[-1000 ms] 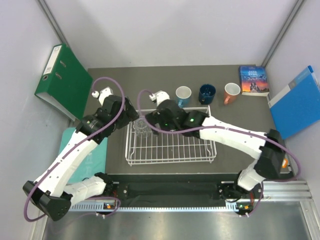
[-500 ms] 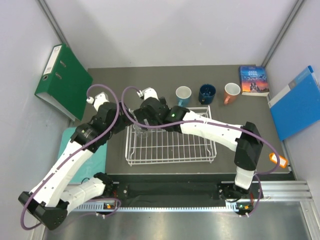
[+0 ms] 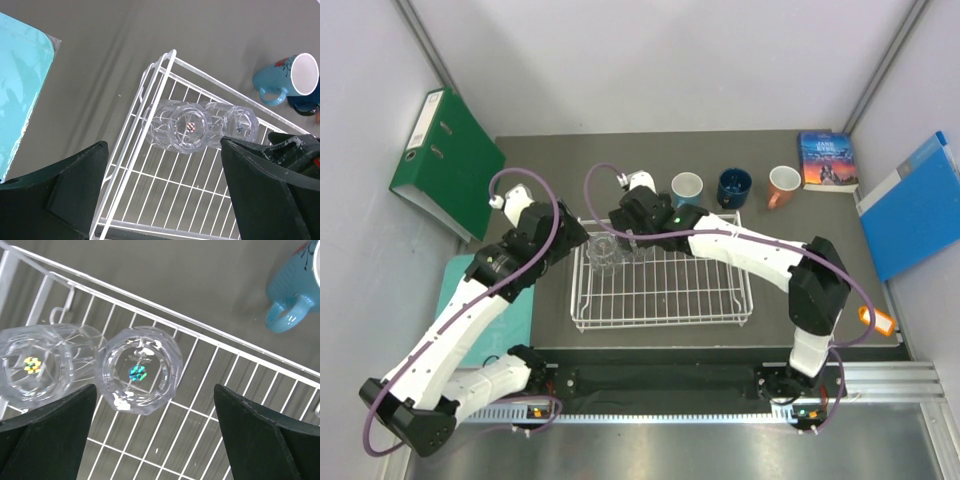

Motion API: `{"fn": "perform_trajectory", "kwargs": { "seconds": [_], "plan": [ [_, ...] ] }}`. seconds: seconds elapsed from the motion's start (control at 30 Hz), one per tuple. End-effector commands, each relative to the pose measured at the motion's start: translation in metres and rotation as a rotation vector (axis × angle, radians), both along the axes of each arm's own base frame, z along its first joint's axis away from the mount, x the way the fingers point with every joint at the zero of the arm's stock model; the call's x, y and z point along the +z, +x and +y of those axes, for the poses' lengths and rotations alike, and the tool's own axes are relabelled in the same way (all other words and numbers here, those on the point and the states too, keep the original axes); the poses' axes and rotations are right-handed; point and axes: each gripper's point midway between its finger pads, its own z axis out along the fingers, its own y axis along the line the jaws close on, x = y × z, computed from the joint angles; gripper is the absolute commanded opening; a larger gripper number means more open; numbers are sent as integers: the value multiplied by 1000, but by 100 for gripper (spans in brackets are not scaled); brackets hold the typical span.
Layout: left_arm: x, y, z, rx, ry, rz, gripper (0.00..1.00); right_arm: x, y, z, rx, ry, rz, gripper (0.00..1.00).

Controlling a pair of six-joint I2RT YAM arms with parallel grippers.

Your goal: Unload the cups from the dish rack

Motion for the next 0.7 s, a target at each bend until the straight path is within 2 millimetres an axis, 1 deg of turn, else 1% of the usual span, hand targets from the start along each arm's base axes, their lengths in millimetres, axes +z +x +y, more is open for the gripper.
{"fn": "perform_trajectory", "kwargs": {
  "seconds": [0.0, 0.07, 0.1, 0.17, 0.27, 0.3, 0.37, 0.4, 0.5, 0.6, 0.67],
  "plan": [
    [19, 2, 7, 44, -13, -59, 99, 22, 12, 3, -6, 100, -35, 100],
    [18, 1, 8, 48, -15, -52, 99, 19, 14, 4, -1, 101, -31, 100],
    [17, 0, 8, 49, -17, -48, 99, 15, 15, 6, 1, 100, -25, 100],
    [16, -2, 8, 47, -22, -44, 99, 16, 18, 9, 7, 109, -26, 100],
    [14, -5, 10, 50, -21, -38, 99, 11, 21, 17, 22, 109, -21, 100],
    [14, -5, 11, 54, -19, -35, 99, 5, 22, 18, 25, 99, -9, 100],
    [13, -8, 13, 55, -10, -29, 99, 1, 23, 21, 29, 96, 1, 100],
    [13, -9, 14, 57, -8, -30, 99, -5, 24, 22, 31, 90, 15, 100],
    [14, -11, 17, 55, -1, -32, 99, -16, 21, 23, 28, 79, 44, 99],
    [14, -12, 17, 58, -2, -35, 99, -28, 17, 21, 25, 70, 75, 96],
    [12, -12, 17, 54, -2, -32, 99, -34, 15, 19, 23, 61, 87, 85]
  ]
}}
